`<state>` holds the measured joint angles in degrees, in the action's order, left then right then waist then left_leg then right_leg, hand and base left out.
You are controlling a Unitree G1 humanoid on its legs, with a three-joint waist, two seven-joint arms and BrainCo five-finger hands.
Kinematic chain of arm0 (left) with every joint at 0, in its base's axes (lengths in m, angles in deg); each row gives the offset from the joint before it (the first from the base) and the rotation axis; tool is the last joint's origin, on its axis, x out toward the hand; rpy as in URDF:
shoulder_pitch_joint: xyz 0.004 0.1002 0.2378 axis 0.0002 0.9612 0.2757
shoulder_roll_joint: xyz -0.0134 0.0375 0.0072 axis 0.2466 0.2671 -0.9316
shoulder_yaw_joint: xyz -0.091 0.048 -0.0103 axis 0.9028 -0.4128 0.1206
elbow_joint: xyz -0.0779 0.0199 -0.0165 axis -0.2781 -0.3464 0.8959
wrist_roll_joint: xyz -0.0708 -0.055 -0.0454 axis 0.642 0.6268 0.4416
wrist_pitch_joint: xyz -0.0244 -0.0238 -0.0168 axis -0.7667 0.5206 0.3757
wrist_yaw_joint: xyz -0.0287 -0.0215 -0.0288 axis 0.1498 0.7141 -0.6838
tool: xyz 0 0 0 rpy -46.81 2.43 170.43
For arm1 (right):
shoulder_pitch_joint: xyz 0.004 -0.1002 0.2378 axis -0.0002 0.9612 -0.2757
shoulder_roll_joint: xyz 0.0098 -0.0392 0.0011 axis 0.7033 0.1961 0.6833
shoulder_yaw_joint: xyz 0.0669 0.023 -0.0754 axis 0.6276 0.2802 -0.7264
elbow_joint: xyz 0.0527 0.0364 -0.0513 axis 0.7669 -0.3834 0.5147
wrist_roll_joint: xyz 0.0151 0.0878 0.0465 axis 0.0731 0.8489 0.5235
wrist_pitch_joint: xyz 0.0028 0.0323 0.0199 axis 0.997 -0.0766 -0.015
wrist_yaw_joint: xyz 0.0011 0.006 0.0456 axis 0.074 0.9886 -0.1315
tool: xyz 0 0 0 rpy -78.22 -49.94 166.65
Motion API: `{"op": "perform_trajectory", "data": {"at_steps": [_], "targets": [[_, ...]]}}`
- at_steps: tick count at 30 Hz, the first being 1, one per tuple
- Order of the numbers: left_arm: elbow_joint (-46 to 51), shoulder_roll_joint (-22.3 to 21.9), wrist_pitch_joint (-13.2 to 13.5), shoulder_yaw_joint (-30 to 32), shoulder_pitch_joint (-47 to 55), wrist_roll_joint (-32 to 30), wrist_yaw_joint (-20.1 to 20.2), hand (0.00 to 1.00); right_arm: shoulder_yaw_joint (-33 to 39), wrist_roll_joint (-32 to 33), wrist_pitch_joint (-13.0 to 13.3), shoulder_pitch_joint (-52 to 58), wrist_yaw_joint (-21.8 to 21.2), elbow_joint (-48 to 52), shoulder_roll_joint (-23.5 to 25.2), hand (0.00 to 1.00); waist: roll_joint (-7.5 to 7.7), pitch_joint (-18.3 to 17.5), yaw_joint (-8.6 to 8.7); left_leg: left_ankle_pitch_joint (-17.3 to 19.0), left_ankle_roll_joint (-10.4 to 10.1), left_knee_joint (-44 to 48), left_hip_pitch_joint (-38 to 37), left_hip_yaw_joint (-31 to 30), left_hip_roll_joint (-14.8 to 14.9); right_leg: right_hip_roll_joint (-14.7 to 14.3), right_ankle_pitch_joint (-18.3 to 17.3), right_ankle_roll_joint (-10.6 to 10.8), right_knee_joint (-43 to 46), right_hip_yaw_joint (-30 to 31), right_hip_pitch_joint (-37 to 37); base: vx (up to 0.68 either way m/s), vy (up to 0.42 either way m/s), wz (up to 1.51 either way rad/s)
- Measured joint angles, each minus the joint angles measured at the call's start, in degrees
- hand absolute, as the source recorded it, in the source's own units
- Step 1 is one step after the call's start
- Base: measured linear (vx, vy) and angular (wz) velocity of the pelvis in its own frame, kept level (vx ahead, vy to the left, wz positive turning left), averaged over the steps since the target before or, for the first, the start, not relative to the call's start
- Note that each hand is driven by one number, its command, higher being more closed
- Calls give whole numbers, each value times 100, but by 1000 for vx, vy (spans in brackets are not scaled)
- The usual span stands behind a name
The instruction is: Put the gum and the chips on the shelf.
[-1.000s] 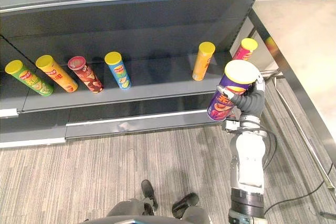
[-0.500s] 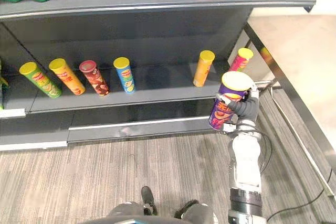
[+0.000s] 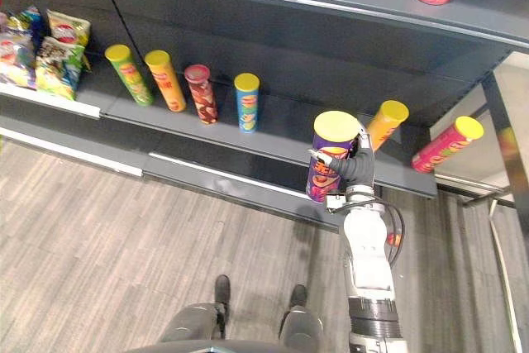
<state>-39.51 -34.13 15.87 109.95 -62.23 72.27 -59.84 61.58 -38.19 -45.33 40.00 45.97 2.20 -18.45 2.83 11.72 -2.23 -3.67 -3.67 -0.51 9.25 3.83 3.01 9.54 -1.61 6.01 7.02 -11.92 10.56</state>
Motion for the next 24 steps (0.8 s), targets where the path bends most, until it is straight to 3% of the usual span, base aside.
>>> {"op": "perform_trajectory", "data": {"at_steps": [4, 7, 19, 24], "targets": [[36, -50, 2, 105, -96, 11, -10, 0, -50, 5, 1, 200, -92, 74, 84, 100, 4, -2, 56, -313, -186, -490, -39, -168, 394, -446, 130, -244, -258, -252, -22, 121, -205, 8], [43, -70, 1, 120, -190, -11, -61, 0, -119, -1, 8, 272, -127, 105, 81, 100, -47, 18, 60, -286, -225, -490, -43, -222, 451, -510, 122, -257, -329, -315, -88, 82, -78, 5], [-7, -68, 11, 203, -607, -71, -207, 0, -1015, -189, 98, -10, -75, 293, 109, 100, -146, 89, 42, -269, -246, -492, 92, -434, 345, -428, 117, -254, -399, -462, -92, 1, 6, 9], [-10, -85, 11, 23, -748, -68, -343, 0, -1020, -234, 124, -980, 504, -20, 452, 100, -286, 349, -37, -319, -235, -491, 176, -505, 276, -335, 88, -235, -233, -511, 31, -17, 15, 7]]}}
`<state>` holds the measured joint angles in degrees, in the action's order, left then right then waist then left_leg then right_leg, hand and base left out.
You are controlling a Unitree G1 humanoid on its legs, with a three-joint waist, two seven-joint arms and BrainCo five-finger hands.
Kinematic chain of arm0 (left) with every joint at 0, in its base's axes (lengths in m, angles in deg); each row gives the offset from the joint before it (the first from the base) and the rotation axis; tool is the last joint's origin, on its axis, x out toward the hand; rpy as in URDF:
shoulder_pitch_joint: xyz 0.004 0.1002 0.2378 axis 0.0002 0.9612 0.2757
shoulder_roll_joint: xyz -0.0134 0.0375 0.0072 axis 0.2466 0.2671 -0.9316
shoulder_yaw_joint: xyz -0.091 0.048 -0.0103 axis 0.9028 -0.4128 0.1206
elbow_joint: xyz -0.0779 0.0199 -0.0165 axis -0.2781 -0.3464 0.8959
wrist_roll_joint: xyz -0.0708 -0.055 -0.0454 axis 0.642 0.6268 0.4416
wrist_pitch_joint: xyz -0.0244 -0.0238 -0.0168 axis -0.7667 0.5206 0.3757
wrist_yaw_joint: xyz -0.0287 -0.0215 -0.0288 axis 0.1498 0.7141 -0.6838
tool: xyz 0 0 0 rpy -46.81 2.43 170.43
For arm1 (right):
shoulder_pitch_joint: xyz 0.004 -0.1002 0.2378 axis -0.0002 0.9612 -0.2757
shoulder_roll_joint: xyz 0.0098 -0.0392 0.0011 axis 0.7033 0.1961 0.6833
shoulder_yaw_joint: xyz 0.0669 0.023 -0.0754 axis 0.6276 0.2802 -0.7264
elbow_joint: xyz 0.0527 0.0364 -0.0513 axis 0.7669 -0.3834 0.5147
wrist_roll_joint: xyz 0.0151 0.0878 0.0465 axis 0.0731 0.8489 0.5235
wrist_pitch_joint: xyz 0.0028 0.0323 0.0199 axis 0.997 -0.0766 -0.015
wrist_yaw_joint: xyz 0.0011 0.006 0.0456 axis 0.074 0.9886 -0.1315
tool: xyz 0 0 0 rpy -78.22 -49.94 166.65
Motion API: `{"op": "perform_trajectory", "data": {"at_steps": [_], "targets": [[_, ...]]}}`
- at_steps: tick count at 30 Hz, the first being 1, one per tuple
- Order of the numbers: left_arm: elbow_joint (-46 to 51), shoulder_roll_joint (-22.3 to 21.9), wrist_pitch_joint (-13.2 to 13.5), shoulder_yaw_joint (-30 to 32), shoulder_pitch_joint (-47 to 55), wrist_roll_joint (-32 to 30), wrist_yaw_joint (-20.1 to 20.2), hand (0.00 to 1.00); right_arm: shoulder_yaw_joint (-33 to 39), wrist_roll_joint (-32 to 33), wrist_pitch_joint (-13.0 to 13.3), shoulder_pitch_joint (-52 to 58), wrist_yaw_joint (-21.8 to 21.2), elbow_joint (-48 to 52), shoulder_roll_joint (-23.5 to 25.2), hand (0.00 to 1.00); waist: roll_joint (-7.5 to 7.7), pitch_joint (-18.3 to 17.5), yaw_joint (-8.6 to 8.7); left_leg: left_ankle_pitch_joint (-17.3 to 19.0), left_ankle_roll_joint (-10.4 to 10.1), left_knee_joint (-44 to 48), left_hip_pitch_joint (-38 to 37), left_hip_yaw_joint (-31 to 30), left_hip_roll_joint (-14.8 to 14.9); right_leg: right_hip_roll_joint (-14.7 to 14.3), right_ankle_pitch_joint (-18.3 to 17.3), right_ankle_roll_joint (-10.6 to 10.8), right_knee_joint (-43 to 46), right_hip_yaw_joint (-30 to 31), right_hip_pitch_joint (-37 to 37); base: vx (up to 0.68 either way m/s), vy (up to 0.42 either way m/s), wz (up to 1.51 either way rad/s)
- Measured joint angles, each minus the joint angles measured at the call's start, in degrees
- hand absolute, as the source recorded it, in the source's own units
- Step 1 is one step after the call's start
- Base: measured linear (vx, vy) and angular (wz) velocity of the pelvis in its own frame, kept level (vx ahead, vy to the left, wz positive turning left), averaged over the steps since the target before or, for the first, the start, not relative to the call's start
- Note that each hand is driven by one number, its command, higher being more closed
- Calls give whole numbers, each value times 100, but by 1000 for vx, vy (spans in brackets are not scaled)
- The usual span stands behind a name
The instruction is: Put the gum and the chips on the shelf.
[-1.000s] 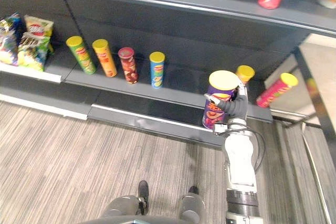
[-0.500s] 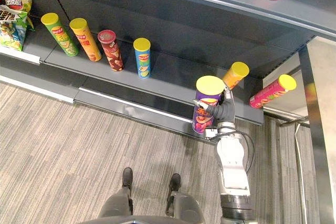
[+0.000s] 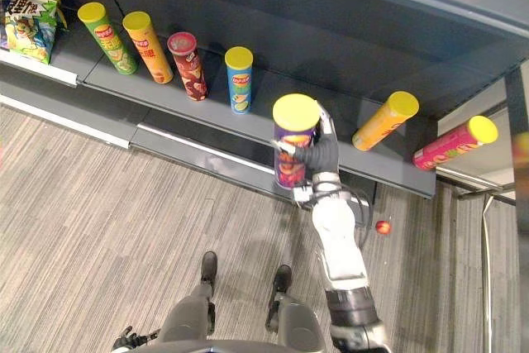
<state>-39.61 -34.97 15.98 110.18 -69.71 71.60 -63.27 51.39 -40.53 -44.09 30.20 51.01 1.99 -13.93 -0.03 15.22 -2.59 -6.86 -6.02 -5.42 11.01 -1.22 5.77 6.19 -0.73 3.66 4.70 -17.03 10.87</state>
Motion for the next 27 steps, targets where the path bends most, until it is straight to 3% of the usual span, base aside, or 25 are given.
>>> {"op": "perform_trajectory", "data": {"at_steps": [6, 14, 21, 27], "targets": [[71, -37, 54, -324, -220, 51, -165, 0, 293, -226, -18, -1369, 743, -839, 34, 100, -269, 298, -219, -192, 52, 2, 384, -114, -121, 168, -51, 36, 334, -63, 484, -19, 33, 10], [333, -110, 133, -829, -347, 104, -271, 0, 1595, -346, -165, -2957, 1600, -1896, -265, 100, -625, 787, -408, -323, 94, 2, 705, -274, -319, 452, -224, 114, 823, -156, 924, 0, 12, 13], [423, -113, 277, -1324, -403, 328, -321, 0, 2154, -415, -359, -3677, 2195, -2234, -749, 100, -880, 1026, -428, -426, 110, 2, 1016, -362, -378, 552, -285, 112, 1064, -184, 1304, 4, -25, 5], [518, -110, 379, -1640, -488, 334, -311, 0, 2332, -477, -408, -3923, 2508, -2358, -956, 100, -977, 1075, -419, -465, 110, 1, 1202, -376, -400, 581, -286, 113, 1142, -158, 1535, -2, -36, 0]]}}
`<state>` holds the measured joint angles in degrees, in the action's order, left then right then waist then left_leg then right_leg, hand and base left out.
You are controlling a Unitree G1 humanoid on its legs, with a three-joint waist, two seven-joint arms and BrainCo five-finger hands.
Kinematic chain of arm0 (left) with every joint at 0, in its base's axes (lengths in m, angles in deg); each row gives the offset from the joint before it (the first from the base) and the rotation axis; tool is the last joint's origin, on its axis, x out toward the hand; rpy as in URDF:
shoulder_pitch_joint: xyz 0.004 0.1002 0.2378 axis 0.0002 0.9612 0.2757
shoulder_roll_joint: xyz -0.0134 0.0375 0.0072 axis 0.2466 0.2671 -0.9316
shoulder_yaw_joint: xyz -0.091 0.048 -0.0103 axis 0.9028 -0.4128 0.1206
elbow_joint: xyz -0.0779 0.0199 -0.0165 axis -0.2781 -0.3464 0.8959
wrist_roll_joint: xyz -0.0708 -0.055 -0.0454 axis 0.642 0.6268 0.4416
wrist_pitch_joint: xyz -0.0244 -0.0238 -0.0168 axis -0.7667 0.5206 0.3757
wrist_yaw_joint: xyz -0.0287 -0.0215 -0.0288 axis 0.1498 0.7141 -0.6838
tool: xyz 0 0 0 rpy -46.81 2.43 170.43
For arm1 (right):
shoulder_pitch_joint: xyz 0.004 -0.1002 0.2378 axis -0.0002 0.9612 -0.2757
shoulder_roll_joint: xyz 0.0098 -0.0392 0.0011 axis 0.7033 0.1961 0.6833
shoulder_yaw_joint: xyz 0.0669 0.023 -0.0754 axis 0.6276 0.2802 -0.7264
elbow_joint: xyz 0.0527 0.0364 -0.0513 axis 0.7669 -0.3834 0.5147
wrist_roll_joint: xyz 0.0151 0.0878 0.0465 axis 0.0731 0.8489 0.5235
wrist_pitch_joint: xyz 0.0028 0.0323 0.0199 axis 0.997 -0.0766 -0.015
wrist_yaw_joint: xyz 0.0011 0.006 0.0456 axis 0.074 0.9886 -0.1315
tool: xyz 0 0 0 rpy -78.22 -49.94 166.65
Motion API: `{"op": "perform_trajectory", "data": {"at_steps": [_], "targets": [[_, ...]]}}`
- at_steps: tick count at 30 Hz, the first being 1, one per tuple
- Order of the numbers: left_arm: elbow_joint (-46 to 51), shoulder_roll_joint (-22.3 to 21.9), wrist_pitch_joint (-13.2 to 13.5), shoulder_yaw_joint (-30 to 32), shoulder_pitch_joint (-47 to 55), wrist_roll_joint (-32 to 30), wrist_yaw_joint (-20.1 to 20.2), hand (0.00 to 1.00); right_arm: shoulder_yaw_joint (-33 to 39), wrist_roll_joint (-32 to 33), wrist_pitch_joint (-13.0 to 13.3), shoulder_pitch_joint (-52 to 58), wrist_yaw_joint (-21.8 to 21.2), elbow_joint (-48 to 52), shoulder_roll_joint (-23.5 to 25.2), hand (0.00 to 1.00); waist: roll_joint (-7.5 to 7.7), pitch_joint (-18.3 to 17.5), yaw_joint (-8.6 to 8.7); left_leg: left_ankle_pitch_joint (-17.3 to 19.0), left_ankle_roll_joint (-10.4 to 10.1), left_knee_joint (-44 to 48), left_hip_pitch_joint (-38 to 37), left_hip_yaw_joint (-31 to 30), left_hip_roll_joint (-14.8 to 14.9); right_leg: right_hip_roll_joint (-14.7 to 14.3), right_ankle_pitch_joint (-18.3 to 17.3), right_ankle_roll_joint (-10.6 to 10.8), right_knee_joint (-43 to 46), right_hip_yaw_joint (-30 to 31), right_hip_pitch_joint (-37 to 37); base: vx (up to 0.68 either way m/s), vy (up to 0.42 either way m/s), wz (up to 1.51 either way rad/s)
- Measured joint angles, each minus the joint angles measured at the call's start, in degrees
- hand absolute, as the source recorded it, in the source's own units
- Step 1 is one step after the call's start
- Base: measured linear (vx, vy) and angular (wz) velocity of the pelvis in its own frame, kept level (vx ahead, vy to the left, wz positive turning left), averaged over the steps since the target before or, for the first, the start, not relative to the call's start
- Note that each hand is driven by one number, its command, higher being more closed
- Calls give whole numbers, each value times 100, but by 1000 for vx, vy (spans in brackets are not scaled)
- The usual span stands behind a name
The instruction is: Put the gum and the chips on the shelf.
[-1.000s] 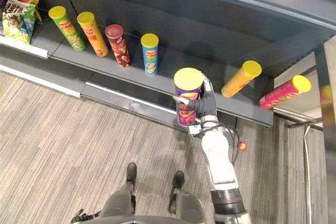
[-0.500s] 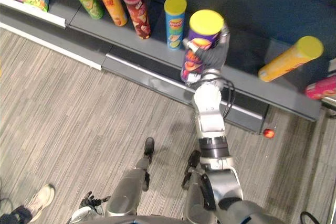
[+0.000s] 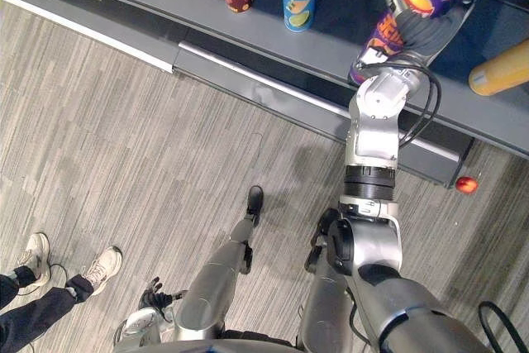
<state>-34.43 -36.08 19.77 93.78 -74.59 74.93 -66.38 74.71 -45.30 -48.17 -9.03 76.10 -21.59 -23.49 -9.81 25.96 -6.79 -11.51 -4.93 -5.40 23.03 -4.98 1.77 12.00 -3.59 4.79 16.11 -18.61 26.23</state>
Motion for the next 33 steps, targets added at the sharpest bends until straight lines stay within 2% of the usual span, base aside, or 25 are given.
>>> {"op": "perform_trajectory", "data": {"at_steps": [5, 11, 14, 23, 33], "targets": [[33, 5, 37, -55, -12, 163, 0, 0, -8, -192, -28, -115, 77, -73, -119, 100, -27, 9, 0, -3, -4, -1, 166, 57, 3, 2, 2, -1, 40, 66, 220, -12, -45, -5], [63, -46, 87, -91, -143, 215, -2, 0, -9, -224, -32, -212, 264, -43, -105, 100, -117, 42, -128, -4, -3, -2, 248, 180, -7, 22, -8, -9, 165, 234, 451, 3, -41, -11], [138, -58, 120, -88, -145, 216, -7, 0, -4, -416, -39, -255, 366, 221, -102, 100, -118, 42, -137, -38, -27, -2, 419, 202, -29, 82, -65, -24, 346, 258, 706, -16, -43, 0], [278, -125, 153, 6, -203, 222, -21, 0, 80, -407, -79, -530, 744, 930, -91, 100, -124, 38, -159, -34, -71, -4, 702, 298, -104, 264, -246, -67, 876, 350, 1253, -25, -37, 2], [401, -291, 197, 207, -384, 229, -18, 0, 198, -348, -79, -697, 762, 1321, -100, 100, -120, 34, -270, -72, -54, -4, 902, 490, -159, 395, -381, -107, 1269, 440, 1670, -3, -39, 0]]}}
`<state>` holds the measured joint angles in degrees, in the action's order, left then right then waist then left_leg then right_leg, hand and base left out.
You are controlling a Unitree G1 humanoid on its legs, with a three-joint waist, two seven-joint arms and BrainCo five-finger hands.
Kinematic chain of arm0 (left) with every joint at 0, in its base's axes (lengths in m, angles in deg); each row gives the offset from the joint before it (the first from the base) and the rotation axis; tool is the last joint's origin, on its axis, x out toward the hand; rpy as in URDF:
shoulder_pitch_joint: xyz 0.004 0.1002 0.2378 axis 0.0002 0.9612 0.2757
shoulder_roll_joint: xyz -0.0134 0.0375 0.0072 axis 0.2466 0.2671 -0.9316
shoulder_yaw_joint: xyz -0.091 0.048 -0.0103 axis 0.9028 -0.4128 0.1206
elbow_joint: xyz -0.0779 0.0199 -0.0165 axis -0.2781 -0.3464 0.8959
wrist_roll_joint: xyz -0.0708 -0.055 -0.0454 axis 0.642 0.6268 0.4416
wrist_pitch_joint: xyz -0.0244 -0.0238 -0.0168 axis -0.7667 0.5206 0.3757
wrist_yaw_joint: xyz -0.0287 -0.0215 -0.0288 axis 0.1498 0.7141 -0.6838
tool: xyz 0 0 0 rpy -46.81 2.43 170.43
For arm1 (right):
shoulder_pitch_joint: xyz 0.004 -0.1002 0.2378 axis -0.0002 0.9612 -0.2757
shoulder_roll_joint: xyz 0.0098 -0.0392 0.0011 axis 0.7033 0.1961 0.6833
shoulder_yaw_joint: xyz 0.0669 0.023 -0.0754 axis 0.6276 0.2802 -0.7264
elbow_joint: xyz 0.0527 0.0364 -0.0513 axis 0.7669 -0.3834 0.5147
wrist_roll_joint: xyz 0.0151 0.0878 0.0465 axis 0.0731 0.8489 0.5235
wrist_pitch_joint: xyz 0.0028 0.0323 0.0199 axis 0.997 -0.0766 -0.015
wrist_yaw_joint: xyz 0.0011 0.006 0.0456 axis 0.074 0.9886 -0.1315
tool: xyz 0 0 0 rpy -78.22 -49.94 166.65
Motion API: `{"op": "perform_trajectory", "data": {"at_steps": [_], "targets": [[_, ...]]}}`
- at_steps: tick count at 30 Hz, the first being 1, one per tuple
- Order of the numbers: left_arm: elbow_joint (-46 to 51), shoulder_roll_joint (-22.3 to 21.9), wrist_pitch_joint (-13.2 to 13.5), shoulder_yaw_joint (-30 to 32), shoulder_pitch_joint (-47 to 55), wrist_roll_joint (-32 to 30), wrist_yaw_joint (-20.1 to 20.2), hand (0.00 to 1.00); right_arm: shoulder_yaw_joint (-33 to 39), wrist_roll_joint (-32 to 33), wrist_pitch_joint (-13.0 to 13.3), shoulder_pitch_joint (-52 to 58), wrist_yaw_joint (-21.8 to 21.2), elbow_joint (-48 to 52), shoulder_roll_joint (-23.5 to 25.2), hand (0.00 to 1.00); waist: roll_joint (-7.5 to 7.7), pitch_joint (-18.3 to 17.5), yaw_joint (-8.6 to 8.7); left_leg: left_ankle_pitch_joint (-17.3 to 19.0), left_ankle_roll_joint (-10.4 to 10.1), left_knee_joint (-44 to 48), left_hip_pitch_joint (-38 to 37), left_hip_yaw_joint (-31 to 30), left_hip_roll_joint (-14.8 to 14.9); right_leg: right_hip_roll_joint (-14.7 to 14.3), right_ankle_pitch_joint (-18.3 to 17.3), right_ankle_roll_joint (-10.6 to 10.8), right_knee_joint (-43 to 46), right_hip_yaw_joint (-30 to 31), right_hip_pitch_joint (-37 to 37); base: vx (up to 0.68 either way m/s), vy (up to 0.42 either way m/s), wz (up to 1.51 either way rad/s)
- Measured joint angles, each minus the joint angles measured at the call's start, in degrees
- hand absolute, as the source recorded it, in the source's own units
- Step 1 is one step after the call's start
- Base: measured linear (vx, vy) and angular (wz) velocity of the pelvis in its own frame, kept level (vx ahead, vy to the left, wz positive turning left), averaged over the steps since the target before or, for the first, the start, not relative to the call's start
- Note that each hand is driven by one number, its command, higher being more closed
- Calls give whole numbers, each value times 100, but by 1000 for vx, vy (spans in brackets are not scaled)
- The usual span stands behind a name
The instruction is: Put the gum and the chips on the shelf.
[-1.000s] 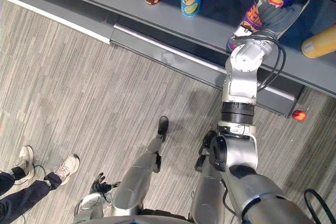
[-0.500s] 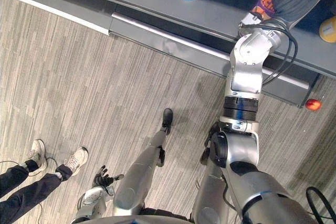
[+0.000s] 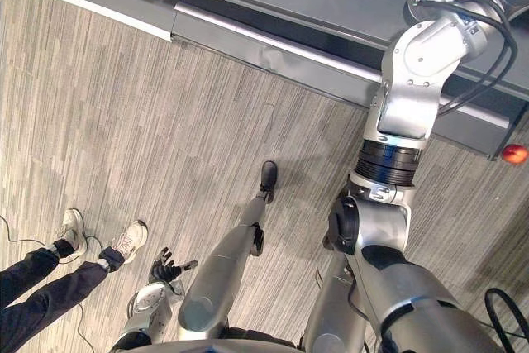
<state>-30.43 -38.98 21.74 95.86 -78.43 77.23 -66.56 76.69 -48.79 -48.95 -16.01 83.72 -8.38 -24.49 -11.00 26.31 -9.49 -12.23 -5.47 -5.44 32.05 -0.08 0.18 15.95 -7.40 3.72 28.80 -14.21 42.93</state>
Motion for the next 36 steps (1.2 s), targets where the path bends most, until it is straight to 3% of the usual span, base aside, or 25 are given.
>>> {"op": "perform_trajectory", "data": {"at_steps": [34, 35, 36], "targets": [[59, -97, 180, -124, -232, 451, 6, 0, -392, 263, 18, -353, -148, -455, -336, 100, 30, -43, -11, -98, 32, 1, 476, 278, -3, 137, -20, 2, 192, -84, 479, 2, -8, 2], [61, -97, 183, -126, -232, 451, 6, 0, -413, 263, 16, -397, -151, -495, -351, 0, 30, -43, -8, -99, 33, 1, 476, 278, -2, 137, -25, -6, 202, -83, 486, 0, 0, 0], [61, -97, 187, -128, -232, 451, 6, 0, -417, 263, 16, -399, -151, -498, -353, 0, 30, -43, -10, -99, 33, 1, 476, 278, 0, 137, -26, -8, 206, -84, 487, 0, 0, 0]]}}
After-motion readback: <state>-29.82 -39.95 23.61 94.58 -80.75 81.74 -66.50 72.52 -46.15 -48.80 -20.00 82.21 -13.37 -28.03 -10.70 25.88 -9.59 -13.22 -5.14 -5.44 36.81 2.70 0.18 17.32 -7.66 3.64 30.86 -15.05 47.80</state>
